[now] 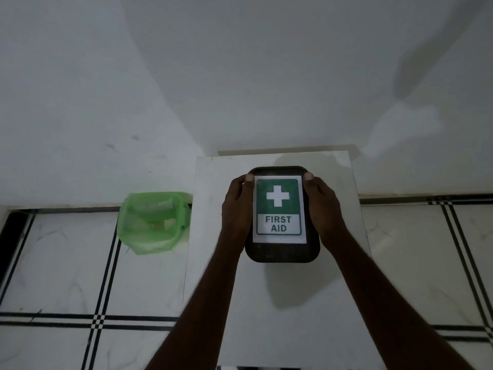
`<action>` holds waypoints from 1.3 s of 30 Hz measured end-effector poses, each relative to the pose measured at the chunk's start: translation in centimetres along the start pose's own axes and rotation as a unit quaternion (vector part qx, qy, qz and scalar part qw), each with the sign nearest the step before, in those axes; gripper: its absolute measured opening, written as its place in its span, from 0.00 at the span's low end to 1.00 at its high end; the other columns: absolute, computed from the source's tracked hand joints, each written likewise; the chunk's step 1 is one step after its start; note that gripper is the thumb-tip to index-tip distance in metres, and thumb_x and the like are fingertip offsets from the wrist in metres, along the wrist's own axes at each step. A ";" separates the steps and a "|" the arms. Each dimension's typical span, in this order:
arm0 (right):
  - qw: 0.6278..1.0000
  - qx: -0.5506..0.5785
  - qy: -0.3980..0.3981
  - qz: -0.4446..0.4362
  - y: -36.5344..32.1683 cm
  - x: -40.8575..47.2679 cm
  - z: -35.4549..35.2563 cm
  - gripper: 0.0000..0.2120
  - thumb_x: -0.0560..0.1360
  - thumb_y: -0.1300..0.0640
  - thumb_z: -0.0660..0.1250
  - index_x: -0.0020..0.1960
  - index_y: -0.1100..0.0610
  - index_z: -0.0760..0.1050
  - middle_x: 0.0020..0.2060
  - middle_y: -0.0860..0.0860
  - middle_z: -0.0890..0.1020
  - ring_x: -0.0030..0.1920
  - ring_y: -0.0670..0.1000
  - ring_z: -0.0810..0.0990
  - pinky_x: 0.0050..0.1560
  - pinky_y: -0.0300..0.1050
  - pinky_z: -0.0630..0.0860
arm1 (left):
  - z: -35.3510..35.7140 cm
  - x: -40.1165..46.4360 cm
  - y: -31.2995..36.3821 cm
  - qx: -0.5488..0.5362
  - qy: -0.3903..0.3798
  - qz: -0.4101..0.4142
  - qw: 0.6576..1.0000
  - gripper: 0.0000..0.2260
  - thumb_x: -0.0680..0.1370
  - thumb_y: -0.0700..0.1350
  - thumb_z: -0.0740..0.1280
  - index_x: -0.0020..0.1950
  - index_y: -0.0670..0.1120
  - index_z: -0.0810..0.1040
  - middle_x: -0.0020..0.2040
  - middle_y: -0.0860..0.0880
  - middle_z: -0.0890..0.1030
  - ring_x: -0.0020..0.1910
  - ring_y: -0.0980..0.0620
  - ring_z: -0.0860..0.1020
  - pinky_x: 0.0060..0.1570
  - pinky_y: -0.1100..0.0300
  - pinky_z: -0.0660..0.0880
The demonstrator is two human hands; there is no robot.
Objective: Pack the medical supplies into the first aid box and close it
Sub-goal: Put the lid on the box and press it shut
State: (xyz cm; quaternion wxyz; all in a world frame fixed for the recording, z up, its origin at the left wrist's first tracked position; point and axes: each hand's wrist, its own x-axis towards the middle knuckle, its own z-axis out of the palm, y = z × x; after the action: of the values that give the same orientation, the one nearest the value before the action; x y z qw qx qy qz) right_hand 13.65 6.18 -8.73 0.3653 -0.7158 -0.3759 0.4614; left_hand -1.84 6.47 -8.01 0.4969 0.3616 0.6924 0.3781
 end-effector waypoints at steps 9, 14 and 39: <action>0.998 -0.055 0.024 -0.022 2.6 -2.6 1.0 0.17 0.82 0.44 0.55 0.52 0.55 0.76 0.41 0.51 0.84 0.41 0.52 0.85 0.44 0.49 0.82 | -0.3 -2.6 -3.9 0.060 0.013 0.101 0.993 0.16 0.87 0.50 0.52 0.67 0.50 0.76 0.54 0.53 0.85 0.49 0.58 0.83 0.48 0.61 0.81; 0.995 -0.081 0.038 -0.035 2.4 -2.9 0.9 0.16 0.82 0.44 0.56 0.47 0.52 0.75 0.35 0.48 0.82 0.37 0.51 0.84 0.43 0.51 0.84 | -0.3 -2.8 -3.5 0.092 0.025 0.105 0.990 0.16 0.86 0.49 0.53 0.64 0.46 0.78 0.47 0.56 0.83 0.45 0.65 0.81 0.39 0.75 0.76; 0.997 -0.068 0.018 -0.028 2.4 -5.8 0.5 0.22 0.77 0.43 0.66 0.64 0.56 0.74 0.52 0.55 0.85 0.40 0.47 0.83 0.36 0.34 0.77 | -1.1 -5.7 -2.8 0.076 0.013 0.060 0.995 0.17 0.84 0.52 0.59 0.70 0.47 0.74 0.55 0.50 0.84 0.47 0.58 0.82 0.38 0.74 0.77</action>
State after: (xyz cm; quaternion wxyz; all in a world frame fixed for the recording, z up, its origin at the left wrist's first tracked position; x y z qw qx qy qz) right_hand 11.98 0.09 -8.74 0.3355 -0.7363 -0.4195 0.4115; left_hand -1.89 0.02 -7.84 0.4356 0.4344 0.7026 0.3578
